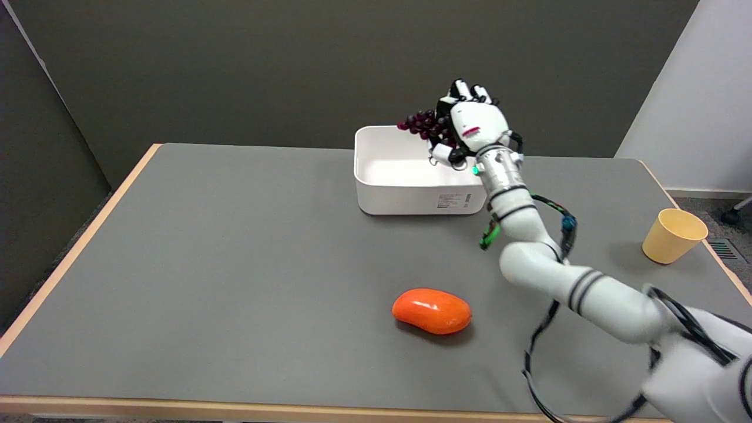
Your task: Place the grape into the white box.
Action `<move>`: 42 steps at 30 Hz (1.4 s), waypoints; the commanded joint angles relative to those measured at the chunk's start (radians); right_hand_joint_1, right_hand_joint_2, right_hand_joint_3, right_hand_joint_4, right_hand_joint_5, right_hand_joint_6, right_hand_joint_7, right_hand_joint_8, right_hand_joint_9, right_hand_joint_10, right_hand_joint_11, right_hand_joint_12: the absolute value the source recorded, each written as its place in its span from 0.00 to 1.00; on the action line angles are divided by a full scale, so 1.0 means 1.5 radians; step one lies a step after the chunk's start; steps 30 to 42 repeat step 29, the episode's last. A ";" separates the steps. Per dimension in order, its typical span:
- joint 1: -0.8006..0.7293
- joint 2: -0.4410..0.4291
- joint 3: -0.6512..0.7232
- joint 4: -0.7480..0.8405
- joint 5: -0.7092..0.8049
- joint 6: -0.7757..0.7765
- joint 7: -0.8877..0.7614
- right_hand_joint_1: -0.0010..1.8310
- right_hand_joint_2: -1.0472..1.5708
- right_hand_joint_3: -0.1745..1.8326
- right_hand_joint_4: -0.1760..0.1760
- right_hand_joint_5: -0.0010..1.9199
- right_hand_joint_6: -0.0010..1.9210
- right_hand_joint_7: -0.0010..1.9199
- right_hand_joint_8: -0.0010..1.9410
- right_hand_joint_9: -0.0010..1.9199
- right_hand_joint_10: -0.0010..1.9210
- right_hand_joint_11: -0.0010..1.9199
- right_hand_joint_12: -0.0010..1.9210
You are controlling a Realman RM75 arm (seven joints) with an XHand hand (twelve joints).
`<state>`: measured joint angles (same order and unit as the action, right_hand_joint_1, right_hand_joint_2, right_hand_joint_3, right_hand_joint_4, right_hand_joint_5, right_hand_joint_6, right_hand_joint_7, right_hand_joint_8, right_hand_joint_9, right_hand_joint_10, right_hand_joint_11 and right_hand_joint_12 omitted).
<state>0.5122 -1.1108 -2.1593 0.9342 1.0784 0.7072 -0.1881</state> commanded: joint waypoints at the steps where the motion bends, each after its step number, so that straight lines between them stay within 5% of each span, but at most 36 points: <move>1: 0.186 -0.098 -0.046 -0.228 0.099 -0.160 0.077 0.37 0.76 0.40 0.29 0.21 0.52 0.09 0.63 0.13 0.71 0.03 0.83; 2: 0.176 -0.091 -0.042 -0.207 0.097 -0.160 0.077 0.21 0.67 0.56 0.50 0.10 0.23 0.17 0.28 0.16 0.44 0.06 0.67; 6: 0.103 -0.036 -0.018 -0.065 0.103 -0.145 0.096 0.14 0.62 0.55 0.60 0.03 0.17 0.04 0.09 0.02 0.23 0.00 0.54; 11: -0.011 0.028 0.009 0.085 0.090 -0.044 0.217 0.08 0.61 0.54 0.60 0.00 0.07 0.00 0.00 0.00 0.08 0.00 0.40; 19: -0.210 0.125 0.127 0.266 0.093 0.180 0.289 0.08 0.61 0.55 0.60 0.00 0.05 0.00 0.00 0.00 0.06 0.00 0.30; 29: -0.447 0.147 0.191 0.194 0.139 0.485 0.707 0.12 0.69 0.50 0.53 0.00 0.07 0.00 0.00 0.00 0.10 0.00 0.31; 42: -0.447 0.147 0.191 0.194 0.139 0.485 0.707 0.12 0.69 0.50 0.53 0.00 0.07 0.00 0.00 0.00 0.10 0.00 0.31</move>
